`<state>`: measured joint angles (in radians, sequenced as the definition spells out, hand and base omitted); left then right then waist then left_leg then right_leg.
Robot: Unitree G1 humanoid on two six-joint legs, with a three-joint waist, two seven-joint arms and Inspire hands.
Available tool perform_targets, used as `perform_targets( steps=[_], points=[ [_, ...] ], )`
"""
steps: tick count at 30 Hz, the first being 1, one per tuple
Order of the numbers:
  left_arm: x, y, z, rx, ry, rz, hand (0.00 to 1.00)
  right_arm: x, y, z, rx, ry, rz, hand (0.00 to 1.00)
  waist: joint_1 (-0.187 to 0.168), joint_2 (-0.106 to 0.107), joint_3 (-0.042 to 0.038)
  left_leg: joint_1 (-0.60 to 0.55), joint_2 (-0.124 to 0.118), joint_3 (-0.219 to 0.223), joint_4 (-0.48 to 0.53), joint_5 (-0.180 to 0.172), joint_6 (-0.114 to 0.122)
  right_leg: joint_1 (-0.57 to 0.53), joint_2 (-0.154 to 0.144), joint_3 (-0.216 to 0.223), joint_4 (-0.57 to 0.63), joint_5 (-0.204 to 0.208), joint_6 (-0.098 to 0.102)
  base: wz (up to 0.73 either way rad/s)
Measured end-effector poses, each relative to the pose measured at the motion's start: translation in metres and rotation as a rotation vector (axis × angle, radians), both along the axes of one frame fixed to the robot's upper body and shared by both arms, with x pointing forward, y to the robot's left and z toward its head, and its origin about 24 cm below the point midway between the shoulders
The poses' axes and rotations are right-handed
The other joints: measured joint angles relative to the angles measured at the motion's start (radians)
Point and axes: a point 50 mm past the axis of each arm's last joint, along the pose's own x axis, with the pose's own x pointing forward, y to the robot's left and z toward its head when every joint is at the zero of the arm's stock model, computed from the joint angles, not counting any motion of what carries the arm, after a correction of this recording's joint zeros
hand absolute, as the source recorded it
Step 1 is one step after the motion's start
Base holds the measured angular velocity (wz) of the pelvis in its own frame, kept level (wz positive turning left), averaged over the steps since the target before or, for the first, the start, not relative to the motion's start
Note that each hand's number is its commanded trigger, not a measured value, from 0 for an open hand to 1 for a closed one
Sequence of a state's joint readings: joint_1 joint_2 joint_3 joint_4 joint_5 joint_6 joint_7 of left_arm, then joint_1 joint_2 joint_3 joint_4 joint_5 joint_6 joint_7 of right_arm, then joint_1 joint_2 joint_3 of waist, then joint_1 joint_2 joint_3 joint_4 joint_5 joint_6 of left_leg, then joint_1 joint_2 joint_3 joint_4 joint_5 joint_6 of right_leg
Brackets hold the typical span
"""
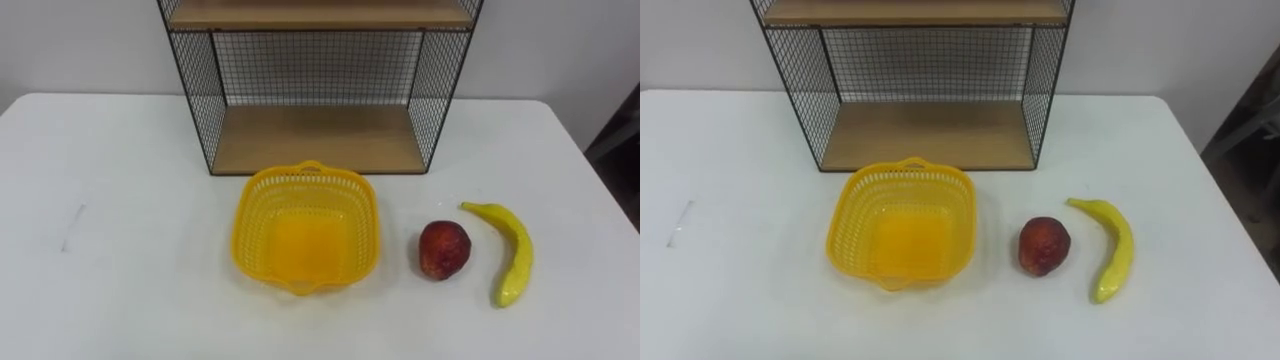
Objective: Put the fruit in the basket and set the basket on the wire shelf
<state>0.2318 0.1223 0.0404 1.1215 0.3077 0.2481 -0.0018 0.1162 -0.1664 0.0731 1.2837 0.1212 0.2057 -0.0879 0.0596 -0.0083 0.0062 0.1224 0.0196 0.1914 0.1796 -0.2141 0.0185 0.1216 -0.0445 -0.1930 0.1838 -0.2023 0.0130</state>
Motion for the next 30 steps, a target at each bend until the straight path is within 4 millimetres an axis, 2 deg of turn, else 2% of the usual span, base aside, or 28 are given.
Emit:
perform_targets(
  steps=[3, 5, 6, 8, 13, 16, 21, 23, 26, 30],
  points=[
    [-0.004, 0.001, 0.0, 0.017, -0.016, 0.038, 0.0, 0.005, -0.003, 0.001, -0.021, -0.114, -0.307, 0.0, -0.004, 0.001, 0.001, 0.012, 0.002, 0.013, -0.006, -0.001, -0.002, 0.004, 0.003, 0.012, -0.001, 0.0, 0.0, -0.13],
    [-0.007, 0.0, 0.0, 0.024, -0.031, 0.057, 0.0, 0.017, -0.005, 0.002, -0.033, -0.215, -0.537, 0.0, -0.028, 0.001, 0.0009, 0.014, 0.0, 0.011, -0.006, -0.001, -0.002, 0.01, 0.004, 0.013, -0.01, 0.001, -0.001, 0.0],
    [-0.007, 0.0, 0.0, 0.026, -0.036, 0.06, 0.0, 0.02, -0.006, 0.002, -0.035, -0.242, -0.598, 0.0, -0.031, 0.001, 0.0009, 0.013, -0.001, 0.011, -0.007, -0.001, -0.002, 0.01, 0.005, 0.013, -0.013, 0.002, 0.0, 0.0],
    [-0.007, 0.003, 0.001, 0.035, -0.062, 0.095, 0.0, 0.027, -0.011, 0.005, -0.053, -0.321, -0.826, 0.0, -0.045, 0.0, 0.0005, 0.014, -0.003, 0.011, -0.008, -0.002, -0.003, 0.011, 0.005, 0.013, -0.015, 0.003, 0.0, 0.0],
    [-0.013, 0.013, 0.004, 0.112, -0.087, 0.16, 0.0, 0.039, -0.027, 0.014, -0.123, -0.443, -1.232, 0.0, -0.082, 0.001, 0.0, 0.019, -0.004, 0.012, -0.012, -0.002, -0.004, 0.011, 0.006, 0.013, -0.015, 0.002, 0.0, 0.0],
    [-0.012, 0.016, 0.005, 0.128, -0.111, 0.177, 0.0, 0.045, -0.039, 0.021, -0.194, -0.493, -1.418, 0.0, -0.085, 0.001, -0.0008, 0.021, -0.005, 0.021, -0.012, -0.002, -0.004, 0.006, 0.007, 0.028, -0.012, 0.002, 0.0, -0.12],
    [-0.014, 0.023, 0.008, 0.145, -0.146, 0.196, 0.0, 0.057, -0.064, 0.041, -0.298, -0.588, -1.642, 0.0, -0.113, -0.006, -0.0048, 0.017, -0.005, 0.022, -0.013, -0.002, -0.004, 0.001, 0.007, 0.029, -0.013, 0.001, 0.001, -0.02],
    [-0.017, 0.027, 0.011, 0.158, -0.165, 0.193, 0.0, 0.063, -0.079, 0.056, -0.363, -0.649, -1.721, 0.0, -0.125, -0.007, -0.0056, 0.013, -0.006, 0.023, -0.013, -0.002, -0.004, -0.002, 0.007, 0.032, -0.011, 0.001, 0.001, 0.0],
    [-0.017, 0.03, 0.012, 0.18, -0.182, 0.201, 0.0, 0.071, -0.095, 0.076, -0.459, -0.711, -1.758, 0.0, -0.136, -0.01, -0.0063, 0.009, -0.006, 0.021, -0.013, -0.002, -0.003, -0.01, 0.007, 0.031, -0.008, 0.001, 0.001, 0.0],
    [-0.013, 0.032, 0.013, 0.2, -0.218, 0.188, 0.0, 0.089, -0.119, 0.118, -0.667, -0.859, -1.685, 0.0, -0.136, -0.019, -0.0084, -0.016, -0.007, 0.018, -0.011, -0.001, -0.002, -0.036, 0.005, 0.03, 0.004, 0.0, 0.001, 0.0]
  ],
)
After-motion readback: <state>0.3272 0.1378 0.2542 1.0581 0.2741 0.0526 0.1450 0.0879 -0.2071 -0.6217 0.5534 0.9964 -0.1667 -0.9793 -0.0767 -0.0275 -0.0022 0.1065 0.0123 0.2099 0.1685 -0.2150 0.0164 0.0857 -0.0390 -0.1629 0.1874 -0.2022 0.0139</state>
